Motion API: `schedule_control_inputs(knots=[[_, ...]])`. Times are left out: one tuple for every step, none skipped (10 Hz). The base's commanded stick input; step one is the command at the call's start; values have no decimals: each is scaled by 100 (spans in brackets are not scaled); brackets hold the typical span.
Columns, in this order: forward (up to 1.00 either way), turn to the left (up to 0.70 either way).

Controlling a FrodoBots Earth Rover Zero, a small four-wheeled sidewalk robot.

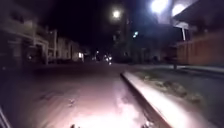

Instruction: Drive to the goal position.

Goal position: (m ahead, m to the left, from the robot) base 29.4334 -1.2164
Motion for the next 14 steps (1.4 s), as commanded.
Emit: schedule_control_inputs(knots=[[70, 0], [70, 0], [70, 0], [70, 0], [70, 0], [70, 0], [70, 0], [70, 0], [70, 0], [70, 0], [70, 0], [70, 0], [70, 0], [70, 0]])
